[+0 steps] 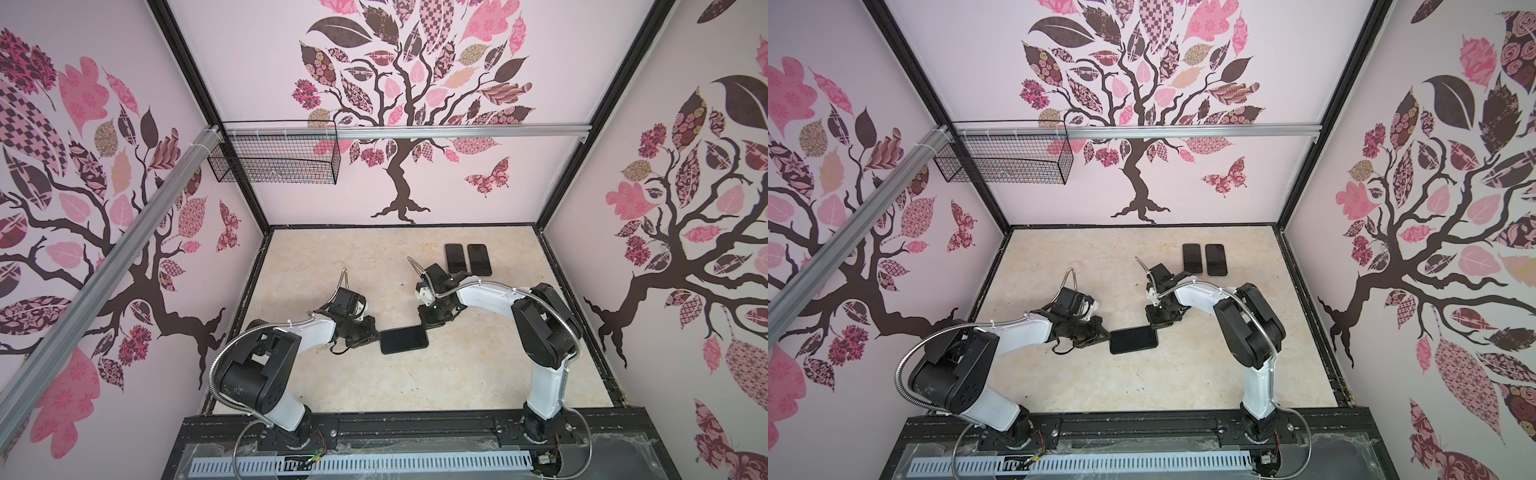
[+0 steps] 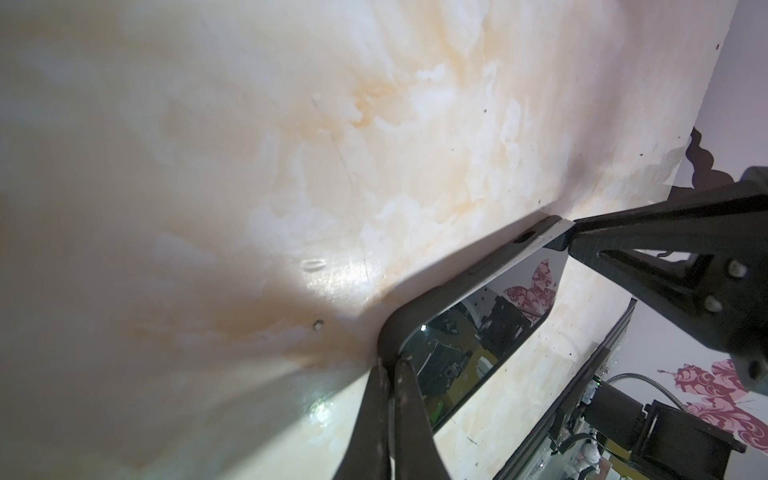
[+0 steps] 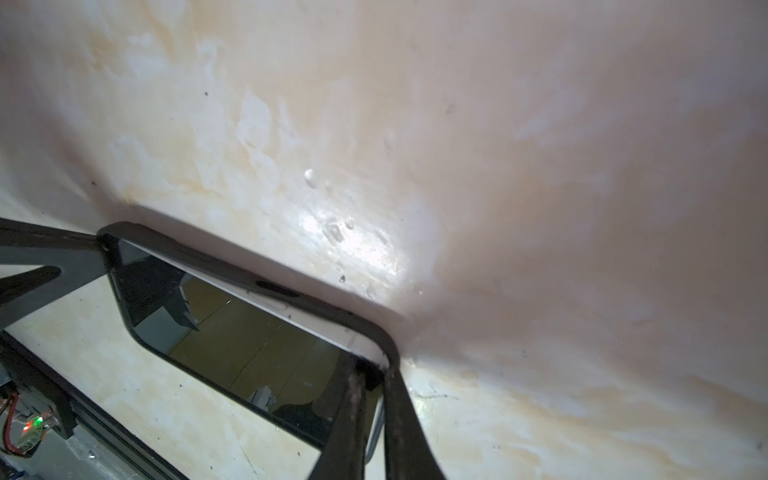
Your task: Put the phone into the phone case
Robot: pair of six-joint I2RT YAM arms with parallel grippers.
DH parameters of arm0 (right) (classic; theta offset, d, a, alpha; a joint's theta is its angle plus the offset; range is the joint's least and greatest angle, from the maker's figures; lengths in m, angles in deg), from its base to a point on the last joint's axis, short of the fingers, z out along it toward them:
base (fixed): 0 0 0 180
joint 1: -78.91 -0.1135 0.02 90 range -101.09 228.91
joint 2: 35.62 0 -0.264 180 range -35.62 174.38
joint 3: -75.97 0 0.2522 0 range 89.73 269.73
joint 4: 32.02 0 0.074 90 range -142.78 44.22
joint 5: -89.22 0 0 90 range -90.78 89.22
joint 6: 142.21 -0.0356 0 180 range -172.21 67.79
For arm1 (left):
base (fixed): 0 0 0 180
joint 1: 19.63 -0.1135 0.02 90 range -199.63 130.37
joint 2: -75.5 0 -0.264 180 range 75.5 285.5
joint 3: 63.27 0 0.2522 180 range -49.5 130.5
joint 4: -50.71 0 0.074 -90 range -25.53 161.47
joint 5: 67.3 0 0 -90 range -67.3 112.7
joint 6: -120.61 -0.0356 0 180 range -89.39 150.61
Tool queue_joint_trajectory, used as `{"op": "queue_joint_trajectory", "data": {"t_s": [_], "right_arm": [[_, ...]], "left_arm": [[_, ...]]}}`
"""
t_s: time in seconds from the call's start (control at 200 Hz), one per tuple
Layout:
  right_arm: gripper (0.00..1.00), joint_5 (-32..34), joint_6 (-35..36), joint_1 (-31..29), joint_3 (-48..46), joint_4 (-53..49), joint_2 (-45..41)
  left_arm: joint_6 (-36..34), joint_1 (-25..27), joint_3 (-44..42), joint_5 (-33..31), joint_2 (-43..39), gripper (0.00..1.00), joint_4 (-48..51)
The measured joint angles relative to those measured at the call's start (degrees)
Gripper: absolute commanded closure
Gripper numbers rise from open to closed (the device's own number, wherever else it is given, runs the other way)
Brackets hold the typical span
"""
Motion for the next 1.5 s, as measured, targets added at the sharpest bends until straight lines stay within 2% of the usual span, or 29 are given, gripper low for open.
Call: {"op": "queue_joint_trajectory", "data": {"t_s": [0.385,1.5], "right_arm": [[0.89,5.9,0.0,-2.6,2.4,-2.8,1.0],[0.87,10.5,0.2,-4.7,3.4,-3.8,2.0]], "left_arm": [[0.1,0.0,0.0,0.0,0.0,0.96,0.0],[0.3,0.0,0.0,0.0,0.2,0.96,-0.1]]}}
